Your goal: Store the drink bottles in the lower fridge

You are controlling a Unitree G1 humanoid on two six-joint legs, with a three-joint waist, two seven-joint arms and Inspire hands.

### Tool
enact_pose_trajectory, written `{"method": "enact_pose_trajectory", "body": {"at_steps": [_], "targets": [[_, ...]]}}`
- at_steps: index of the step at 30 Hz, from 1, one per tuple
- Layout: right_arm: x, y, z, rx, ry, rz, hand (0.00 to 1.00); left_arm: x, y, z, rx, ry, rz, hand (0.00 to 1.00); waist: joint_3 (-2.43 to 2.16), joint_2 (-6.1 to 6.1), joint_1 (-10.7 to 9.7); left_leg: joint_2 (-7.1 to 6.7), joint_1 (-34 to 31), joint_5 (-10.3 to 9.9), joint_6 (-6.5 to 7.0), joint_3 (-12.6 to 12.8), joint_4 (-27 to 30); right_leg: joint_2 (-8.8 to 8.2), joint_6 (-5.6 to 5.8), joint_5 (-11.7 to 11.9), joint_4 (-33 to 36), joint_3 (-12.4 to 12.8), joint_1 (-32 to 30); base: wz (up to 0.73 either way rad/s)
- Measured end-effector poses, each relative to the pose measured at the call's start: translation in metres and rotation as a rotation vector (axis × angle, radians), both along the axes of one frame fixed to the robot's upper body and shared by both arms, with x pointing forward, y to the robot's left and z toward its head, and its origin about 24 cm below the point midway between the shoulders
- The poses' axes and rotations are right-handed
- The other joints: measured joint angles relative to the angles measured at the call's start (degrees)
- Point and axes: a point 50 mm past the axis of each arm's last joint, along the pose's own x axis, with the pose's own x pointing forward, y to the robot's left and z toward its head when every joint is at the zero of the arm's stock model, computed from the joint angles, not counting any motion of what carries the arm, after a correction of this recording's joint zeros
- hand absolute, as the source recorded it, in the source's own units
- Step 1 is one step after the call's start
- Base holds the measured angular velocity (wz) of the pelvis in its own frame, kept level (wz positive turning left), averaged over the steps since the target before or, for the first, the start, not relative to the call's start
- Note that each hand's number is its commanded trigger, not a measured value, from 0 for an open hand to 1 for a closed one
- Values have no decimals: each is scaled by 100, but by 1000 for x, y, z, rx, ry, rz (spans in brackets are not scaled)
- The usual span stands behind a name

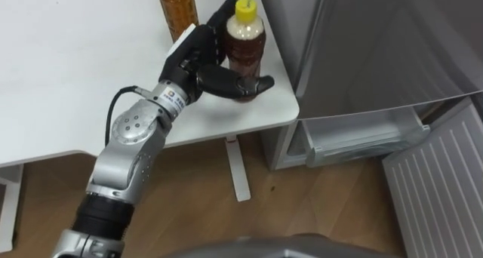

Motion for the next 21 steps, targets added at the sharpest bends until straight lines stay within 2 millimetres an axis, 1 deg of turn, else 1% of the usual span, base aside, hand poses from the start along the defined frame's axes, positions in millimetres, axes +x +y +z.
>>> {"method": "enact_pose_trajectory", "body": {"at_steps": [8,18,21], "targets": [[1,0,0,0,-3,1,0,0,1,-1,7,4,-2,100,-12,-17,-3,0,-12,0,0,0,-1,1,0,0,4,4,-32,0],[2,0,0,-1,-7,1,0,0,2,-3,21,26,4,100,-13,-4,-33,0,-81,0,0,-1,9,1,-1,0,4,-1,-63,0],[4,0,0,-4,-18,-9,0,0,3,-3,23,29,4,100,-9,-1,-76,0,-73,0,0,-2,8,2,-2,2,1,-4,-67,0]]}}
